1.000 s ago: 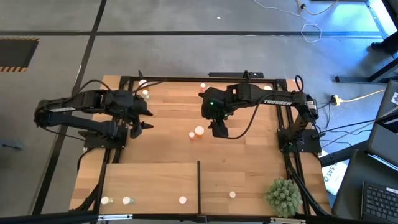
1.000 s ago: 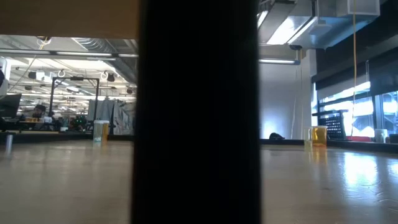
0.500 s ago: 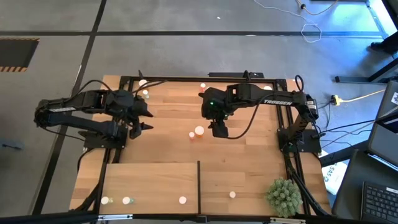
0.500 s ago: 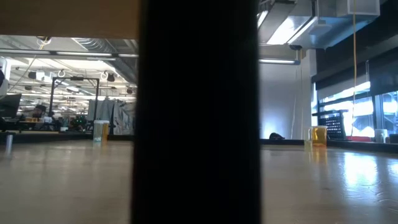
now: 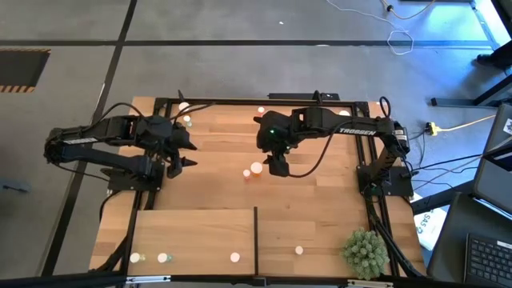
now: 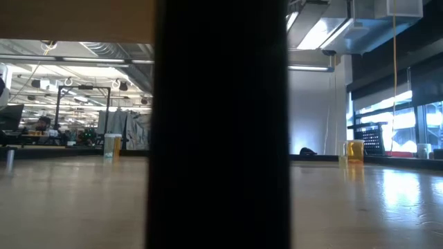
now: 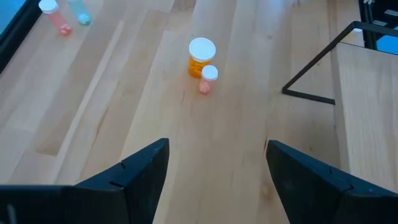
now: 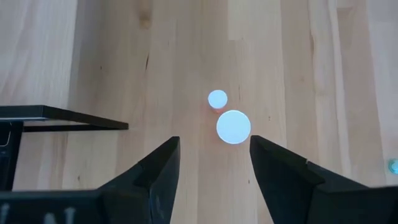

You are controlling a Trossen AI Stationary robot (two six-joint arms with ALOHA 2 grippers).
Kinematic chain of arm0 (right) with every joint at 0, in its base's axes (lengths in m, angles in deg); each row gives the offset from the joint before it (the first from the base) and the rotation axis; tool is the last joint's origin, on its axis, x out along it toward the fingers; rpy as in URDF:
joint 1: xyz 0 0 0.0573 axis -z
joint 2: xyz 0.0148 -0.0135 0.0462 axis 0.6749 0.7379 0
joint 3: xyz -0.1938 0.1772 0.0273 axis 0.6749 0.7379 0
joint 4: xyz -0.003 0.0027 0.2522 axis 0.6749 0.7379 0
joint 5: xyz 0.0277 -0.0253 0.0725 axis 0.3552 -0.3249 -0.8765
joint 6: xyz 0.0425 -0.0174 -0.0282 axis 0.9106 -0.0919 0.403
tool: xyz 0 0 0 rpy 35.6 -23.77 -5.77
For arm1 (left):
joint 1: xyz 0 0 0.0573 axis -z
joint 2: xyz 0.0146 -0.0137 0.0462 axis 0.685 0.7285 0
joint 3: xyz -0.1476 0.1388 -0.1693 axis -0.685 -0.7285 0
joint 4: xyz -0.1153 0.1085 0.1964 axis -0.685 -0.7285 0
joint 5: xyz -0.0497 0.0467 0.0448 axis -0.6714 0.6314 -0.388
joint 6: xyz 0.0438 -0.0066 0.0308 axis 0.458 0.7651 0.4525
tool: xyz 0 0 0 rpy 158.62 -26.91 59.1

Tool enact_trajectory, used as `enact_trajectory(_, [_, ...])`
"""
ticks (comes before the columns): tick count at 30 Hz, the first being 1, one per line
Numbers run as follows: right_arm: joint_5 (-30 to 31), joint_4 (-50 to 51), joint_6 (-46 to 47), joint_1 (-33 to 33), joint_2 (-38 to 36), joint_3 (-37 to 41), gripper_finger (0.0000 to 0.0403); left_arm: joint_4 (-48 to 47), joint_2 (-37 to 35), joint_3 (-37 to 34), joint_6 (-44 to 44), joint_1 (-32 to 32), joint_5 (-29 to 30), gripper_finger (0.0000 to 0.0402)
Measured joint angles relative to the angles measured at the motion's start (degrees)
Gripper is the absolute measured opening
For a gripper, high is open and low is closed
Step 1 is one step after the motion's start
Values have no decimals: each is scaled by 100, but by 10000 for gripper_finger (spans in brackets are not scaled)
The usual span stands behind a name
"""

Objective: Pick and place medicine bottles onto shelf by color
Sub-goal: Put the middle orange pill bottle on the shelf

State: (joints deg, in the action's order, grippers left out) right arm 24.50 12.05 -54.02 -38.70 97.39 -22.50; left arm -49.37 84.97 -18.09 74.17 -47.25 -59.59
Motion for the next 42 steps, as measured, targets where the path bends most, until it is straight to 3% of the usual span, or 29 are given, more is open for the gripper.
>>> enact_trajectory(9, [125,36,-30,-2,21,-4,207,-2,0,0,-3,0,-1,264])
enact_trajectory(18, [130,-48,-353,49,183,-9,290,-7,2,0,-3,0,-1,264])
enact_trajectory(42, [108,-200,-1400,265,1836,-7,280,-9,2,-2,-5,0,-1,264])
